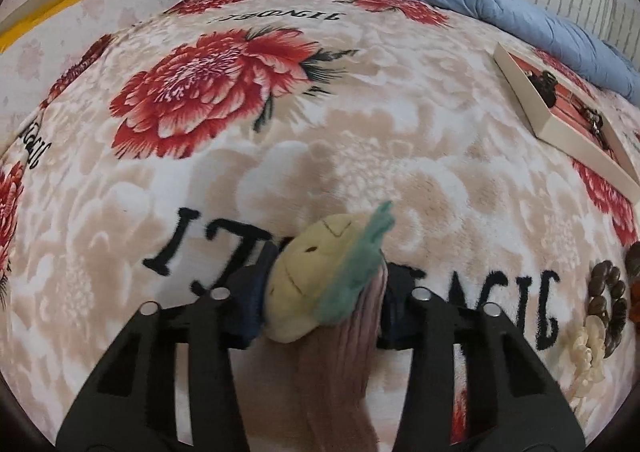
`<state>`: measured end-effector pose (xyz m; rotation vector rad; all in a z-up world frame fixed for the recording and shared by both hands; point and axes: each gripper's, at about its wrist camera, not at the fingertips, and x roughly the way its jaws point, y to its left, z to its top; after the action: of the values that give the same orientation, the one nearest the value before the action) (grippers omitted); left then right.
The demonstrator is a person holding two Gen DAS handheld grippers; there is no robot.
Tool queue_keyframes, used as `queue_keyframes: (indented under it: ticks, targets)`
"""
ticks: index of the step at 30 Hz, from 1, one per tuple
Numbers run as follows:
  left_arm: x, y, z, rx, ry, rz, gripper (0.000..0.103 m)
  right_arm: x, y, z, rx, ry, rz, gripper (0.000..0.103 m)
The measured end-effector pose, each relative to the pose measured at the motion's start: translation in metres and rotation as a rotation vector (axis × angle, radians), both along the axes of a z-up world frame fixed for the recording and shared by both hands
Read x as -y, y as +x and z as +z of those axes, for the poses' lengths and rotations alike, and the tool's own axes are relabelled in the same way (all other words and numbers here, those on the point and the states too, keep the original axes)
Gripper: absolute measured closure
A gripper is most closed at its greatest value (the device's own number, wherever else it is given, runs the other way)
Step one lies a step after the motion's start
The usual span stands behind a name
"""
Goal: Organize jewelry
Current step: 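Close the left tool on the plush keychain while the right tool grasps the watch strap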
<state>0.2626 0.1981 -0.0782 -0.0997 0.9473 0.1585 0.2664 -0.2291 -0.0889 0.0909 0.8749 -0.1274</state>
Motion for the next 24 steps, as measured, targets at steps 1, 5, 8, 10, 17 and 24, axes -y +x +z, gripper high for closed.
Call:
queue_keyframes:
  ticks: [1, 5, 8, 10, 17, 24]
  targets:
    - [-0.003, 0.000, 0.001, 0.000, -0.009, 0.002, 0.061, 0.000, 0.000, 0.001, 0.002, 0.001, -0.001, 0.092]
    - [-0.003, 0.001, 0.006, 0.002, 0.004, 0.001, 0.062, 0.003, 0.000, 0.010, 0.022, -0.009, -0.002, 0.093]
    - [0.001, 0.002, 0.014, 0.022, -0.001, -0.010, 0.063, 0.008, 0.004, 0.017, 0.033, -0.004, -0.010, 0.094]
    - [0.008, 0.006, 0.021, 0.034, -0.006, -0.022, 0.063, 0.012, 0.007, 0.021, 0.037, -0.003, -0.014, 0.094]
    - [0.041, 0.026, 0.049, 0.078, -0.010, -0.071, 0.063, 0.030, 0.017, 0.033, 0.050, 0.008, -0.028, 0.094]
    - [0.087, 0.055, 0.065, 0.095, -0.011, -0.126, 0.063, 0.052, 0.033, 0.045, 0.070, 0.043, -0.039, 0.094]
